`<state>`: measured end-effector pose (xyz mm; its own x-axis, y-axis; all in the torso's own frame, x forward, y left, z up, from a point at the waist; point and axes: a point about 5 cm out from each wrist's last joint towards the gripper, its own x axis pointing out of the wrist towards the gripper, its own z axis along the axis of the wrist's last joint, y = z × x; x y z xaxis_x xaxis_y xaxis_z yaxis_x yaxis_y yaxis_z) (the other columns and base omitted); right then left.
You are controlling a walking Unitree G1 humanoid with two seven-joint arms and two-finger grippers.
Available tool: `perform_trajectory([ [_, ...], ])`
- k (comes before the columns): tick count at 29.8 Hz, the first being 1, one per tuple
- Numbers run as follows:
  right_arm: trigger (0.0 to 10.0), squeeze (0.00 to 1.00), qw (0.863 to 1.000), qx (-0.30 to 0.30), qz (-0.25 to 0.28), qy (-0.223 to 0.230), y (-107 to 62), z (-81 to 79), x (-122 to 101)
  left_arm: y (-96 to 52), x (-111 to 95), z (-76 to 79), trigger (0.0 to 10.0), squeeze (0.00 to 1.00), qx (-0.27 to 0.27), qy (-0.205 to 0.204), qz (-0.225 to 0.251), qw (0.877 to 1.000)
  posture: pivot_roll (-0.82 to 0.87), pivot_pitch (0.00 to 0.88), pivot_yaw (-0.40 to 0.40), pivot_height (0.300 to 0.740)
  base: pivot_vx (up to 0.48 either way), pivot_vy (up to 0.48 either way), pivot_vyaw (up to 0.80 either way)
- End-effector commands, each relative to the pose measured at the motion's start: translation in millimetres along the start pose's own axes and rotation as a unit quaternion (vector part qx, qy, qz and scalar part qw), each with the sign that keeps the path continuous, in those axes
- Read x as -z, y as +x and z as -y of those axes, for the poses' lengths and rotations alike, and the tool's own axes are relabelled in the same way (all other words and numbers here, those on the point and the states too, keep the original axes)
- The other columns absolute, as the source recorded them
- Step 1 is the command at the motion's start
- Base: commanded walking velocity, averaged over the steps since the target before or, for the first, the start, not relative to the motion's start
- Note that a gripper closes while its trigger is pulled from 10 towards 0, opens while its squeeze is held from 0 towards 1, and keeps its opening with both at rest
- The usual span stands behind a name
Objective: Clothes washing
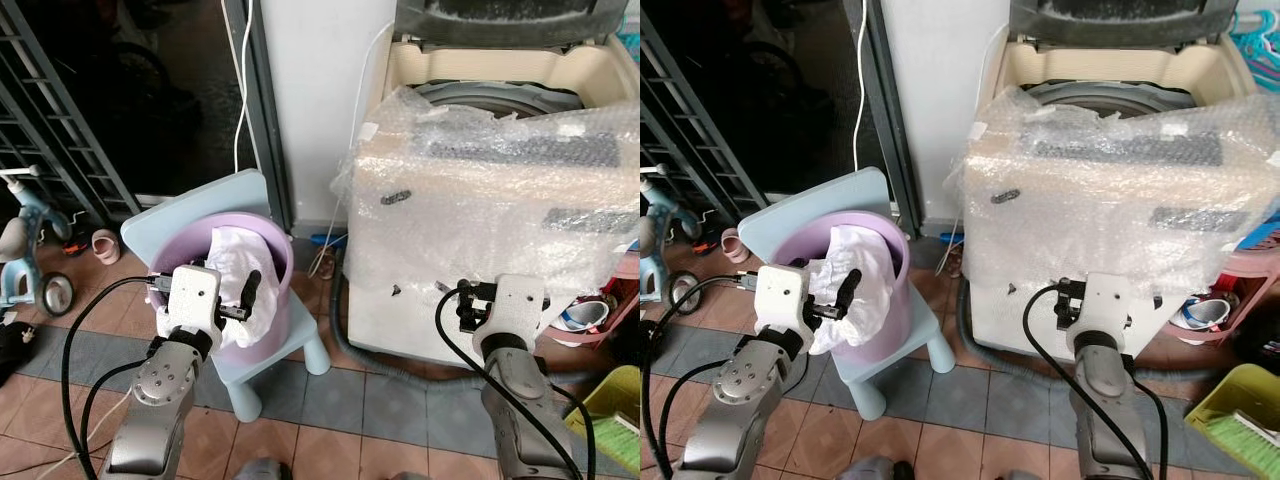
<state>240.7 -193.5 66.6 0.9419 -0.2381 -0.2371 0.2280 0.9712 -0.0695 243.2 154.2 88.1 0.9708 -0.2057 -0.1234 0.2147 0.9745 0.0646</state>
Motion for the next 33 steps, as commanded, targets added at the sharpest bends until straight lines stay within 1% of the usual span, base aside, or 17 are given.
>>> perform_trajectory([
  [1, 10.0, 0.0, 1.0, -0.013, -0.004, -0.004, -1.4, -10.0, 1.2, -2.2, 2.0, -5.3, 10.0, 0.0, -0.01, -0.004, -0.006, 1.0, -0.03, 0.0, 0.087, 0.74, 0.0, 0.0, 0.0],
  [2, 10.0, 0.0, 1.0, -0.029, -0.002, -0.004, -2.0, -15.2, -0.5, -4.4, 3.7, -7.1, 10.0, 0.0, -0.018, -0.005, -0.011, 1.0, -0.02, 0.0, 0.08, 0.74, 0.0, 0.0, 0.0],
  [3, 10.0, 0.0, 0.999, -0.044, 0.007, -0.02, -2.0, -17.4, -3.7, -6.1, 5.6, -8.9, 10.0, 0.0, -0.026, -0.004, -0.019, 0.999, -0.02, 0.0, 0.062, 0.74, 0.0, 0.0, 0.8],
  [5, 10.0, 0.0, 0.998, -0.054, 0.014, -0.03, -1.9, -18.2, -6.1, -7.1, 6.7, -9.8, 10.0, 0.0, -0.03, -0.004, -0.024, 0.999, -0.02, 0.0, 0.062, 0.74, 0.0, 0.0, 0.8],
  [6, 10.0, 0.0, 0.998, -0.057, 0.017, -0.038, -1.8, -16.9, -7.2, -7.6, 6.6, -9.6, 10.0, 0.0, -0.033, -0.004, -0.026, 0.999, -0.01, 0.0, 0.042, 0.74, 0.0, 0.0, 0.8],
  [9, 10.0, 0.0, 0.998, -0.059, 0.012, -0.031, -0.1, -15.7, -6.5, -8.3, 7.2, -10.6, 10.0, 0.0, -0.039, -0.005, -0.029, 0.999, 0.0, 0.0, 0.029, 0.74, 0.0, 0.0, 0.8],
  [10, 10.0, 0.0, 0.998, -0.063, 0.007, -0.022, 1.8, -16.0, -6.8, -9.3, 9.5, -11.7, 10.0, 0.0, -0.044, -0.013, -0.036, 0.998, 0.0, 0.0, 0.027, 0.74, 0.0, 0.0, 0.8],
  [11, 10.0, 0.0, 0.996, -0.085, 0.017, -0.018, 6.3, -21.2, -14.8, -12.2, 12.8, -13.7, 10.0, 0.0, -0.054, -0.019, -0.053, 0.997, -0.01, 0.0, 0.024, 0.74, 0.0, 0.0, 0.8],
  [13, 10.0, 0.0, 0.996, -0.09, 0.021, -0.02, 6.9, -22.8, -17.2, -12.9, 13.2, -14.0, 10.0, 0.0, -0.055, -0.021, -0.056, 0.997, -0.01, 0.0, 0.024, 0.74, 0.0, 0.0, 0.8],
  [16, 10.0, 0.0, 0.995, -0.088, 0.028, -0.024, 10.6, -20.2, -20.3, -13.5, 12.6, -12.5, 10.0, 0.0, -0.052, -0.028, -0.058, 0.997, 0.0, 0.0, 0.004, 0.74, 0.0, 0.0, 0.8],
  [18, 10.0, 0.0, 0.995, -0.089, 0.028, -0.025, 11.5, -19.2, -20.5, -12.1, 11.4, -12.7, 10.0, 0.0, -0.057, -0.025, -0.055, 0.997, 0.01, 0.0, -0.003, 0.74, 0.0, 0.0, 0.8],
  [20, 10.0, 0.0, 0.995, -0.095, 0.028, -0.017, 12.4, -20.8, -22.2, -9.0, 7.8, -17.3, 10.0, 0.0, -0.081, -0.016, -0.05, 0.995, 0.01, 0.0, -0.009, 0.74, 0.0, 0.0, 0.8],
  [22, 10.0, 0.0, 0.993, -0.11, 0.033, -0.018, 12.0, -26.0, -24.8, -7.3, 3.7, -20.3, 10.0, 0.0, -0.098, -0.015, -0.038, 0.994, 0.01, 0.0, -0.017, 0.74, 0.0, 0.0, 0.8],
  [27, 10.0, 0.0, 0.992, -0.116, 0.034, -0.017, 11.6, -28.0, -25.3, -7.2, 2.0, -20.9, 10.0, 0.0, -0.102, -0.006, -0.032, 0.994, 0.02, 0.0, -0.019, 0.74, 0.0, 0.0, 0.8],
  [29, 10.0, 0.0, 0.991, -0.128, 0.033, -0.018, 10.9, -31.2, -25.2, -7.6, 1.1, -21.1, 10.0, 0.0, -0.103, -0.004, -0.032, 0.994, 0.02, 0.0, -0.02, 0.74, 0.0, 0.0, 0.79],
  [31, 10.0, 0.0, 0.989, -0.141, 0.034, -0.022, 10.0, -34.0, -24.8, -8.3, 1.3, -21.2, 10.0, 0.0, -0.104, -0.008, -0.034, 0.994, 0.02, 0.0, -0.02, 0.74, 0.0, 0.0, 0.79],
  [33, 10.0, 0.0, 0.986, -0.163, 0.026, -0.028, 7.9, -38.6, -21.6, -10.9, 3.2, -19.7, 10.0, 0.0, -0.106, -0.03, -0.042, 0.993, 0.03, 0.0, -0.033, 0.74, 0.0, 0.0, 0.79],
])
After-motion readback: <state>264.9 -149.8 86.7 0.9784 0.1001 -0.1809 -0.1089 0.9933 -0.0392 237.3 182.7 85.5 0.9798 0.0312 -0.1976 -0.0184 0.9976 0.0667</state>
